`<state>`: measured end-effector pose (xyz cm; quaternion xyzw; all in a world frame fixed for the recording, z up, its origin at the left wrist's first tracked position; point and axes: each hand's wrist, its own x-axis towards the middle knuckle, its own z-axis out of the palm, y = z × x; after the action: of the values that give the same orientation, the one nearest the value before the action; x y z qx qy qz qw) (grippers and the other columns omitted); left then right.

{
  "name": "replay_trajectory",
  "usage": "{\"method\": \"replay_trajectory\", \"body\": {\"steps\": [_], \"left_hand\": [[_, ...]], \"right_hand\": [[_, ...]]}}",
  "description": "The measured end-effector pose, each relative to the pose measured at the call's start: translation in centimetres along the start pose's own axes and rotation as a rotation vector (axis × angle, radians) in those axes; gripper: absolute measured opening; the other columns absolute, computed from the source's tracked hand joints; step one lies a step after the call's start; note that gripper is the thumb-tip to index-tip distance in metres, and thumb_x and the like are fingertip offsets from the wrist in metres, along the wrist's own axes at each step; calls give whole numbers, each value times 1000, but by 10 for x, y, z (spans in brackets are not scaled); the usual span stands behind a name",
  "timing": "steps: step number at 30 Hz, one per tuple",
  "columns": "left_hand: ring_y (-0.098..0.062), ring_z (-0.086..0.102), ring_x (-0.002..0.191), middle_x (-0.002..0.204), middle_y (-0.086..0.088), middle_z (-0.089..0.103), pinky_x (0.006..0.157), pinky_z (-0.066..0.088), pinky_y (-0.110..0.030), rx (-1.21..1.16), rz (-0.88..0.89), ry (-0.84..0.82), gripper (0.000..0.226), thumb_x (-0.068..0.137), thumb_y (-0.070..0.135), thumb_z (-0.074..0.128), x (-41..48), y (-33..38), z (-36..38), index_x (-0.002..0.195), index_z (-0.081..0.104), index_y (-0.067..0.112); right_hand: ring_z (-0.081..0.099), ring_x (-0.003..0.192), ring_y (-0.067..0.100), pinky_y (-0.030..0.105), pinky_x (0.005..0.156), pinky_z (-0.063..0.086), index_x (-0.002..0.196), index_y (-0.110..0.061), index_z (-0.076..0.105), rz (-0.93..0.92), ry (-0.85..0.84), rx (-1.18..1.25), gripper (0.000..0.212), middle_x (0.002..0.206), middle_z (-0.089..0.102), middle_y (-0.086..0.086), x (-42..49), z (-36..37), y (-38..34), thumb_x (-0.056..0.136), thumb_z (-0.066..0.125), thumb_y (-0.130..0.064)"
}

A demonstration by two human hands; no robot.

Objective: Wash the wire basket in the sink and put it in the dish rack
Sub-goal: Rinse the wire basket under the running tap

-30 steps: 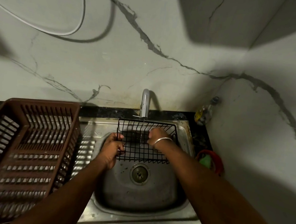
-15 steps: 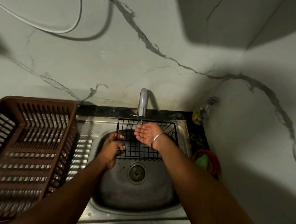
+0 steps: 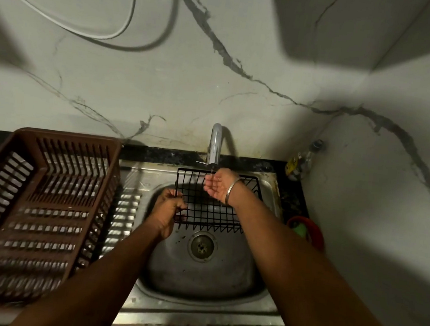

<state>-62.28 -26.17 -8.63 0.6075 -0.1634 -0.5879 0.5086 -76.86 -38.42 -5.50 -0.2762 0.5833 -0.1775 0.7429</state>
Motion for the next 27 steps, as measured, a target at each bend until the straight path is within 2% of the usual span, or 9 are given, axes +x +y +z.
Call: {"method": "replay_trajectory", "body": {"steps": [3,5,9,12,14,17,18,22,27], "left_hand": [[-29,61,94,91,-8,66,80,52,-50,7,6,-14,33,83,-13,54,1,1,1,98,59,15],[-28,60,93,93,-7,65,83,51,-51,11,8,-12,32,85,-13,53,2,2,4,99,59,15],[-24,62,87,88,-5,67,78,52,-47,6,9,5,33,87,-13,52,3,2,4,95,60,18],[-26,63,91,88,-6,69,87,53,-50,-1,9,15,35,85,-15,52,7,-1,3,93,60,18],[-23,61,86,78,-1,68,85,52,-46,-22,24,12,36,82,-18,52,5,2,5,89,58,17],[-24,60,87,79,-1,67,85,52,-46,-46,27,-24,37,78,-19,52,3,5,9,90,58,15],[-24,60,88,82,-3,67,82,52,-46,-51,22,-38,38,76,-18,52,3,5,10,92,58,15],[-27,61,88,86,-7,67,69,52,-40,-57,5,-67,42,71,-17,53,2,1,8,94,58,18],[-31,62,95,92,-9,68,75,52,-44,-18,17,-62,42,65,-12,57,1,-4,4,96,59,17]], "right_hand": [[70,99,30,36,82,59,106,0,72,26,-114,-122,31,101,74,17,-3,-2,0,104,47,-19],[70,103,30,36,85,58,112,1,71,5,-57,-138,33,110,74,19,-2,-5,-3,104,47,-20],[68,117,32,40,100,54,121,2,69,-1,-137,-210,35,118,74,19,-3,-13,-9,101,53,-21],[69,113,30,38,98,55,114,1,72,-90,-49,-237,29,117,74,19,-4,-17,-9,101,53,-17],[71,109,29,37,95,58,113,-2,73,-138,-74,-380,23,113,75,17,-6,-13,-7,100,60,-17],[72,89,23,31,77,60,111,-5,74,-286,52,-505,17,106,75,13,-3,-3,3,96,67,-8],[70,83,20,28,72,58,113,-4,73,-291,47,-485,19,106,75,14,-1,2,6,96,65,-4],[71,90,20,29,78,60,120,-3,70,-231,-20,-419,22,114,73,17,-1,2,13,100,60,-6],[67,76,21,29,69,55,120,2,67,-114,129,-355,26,107,72,17,2,-16,22,105,50,-11]]}}
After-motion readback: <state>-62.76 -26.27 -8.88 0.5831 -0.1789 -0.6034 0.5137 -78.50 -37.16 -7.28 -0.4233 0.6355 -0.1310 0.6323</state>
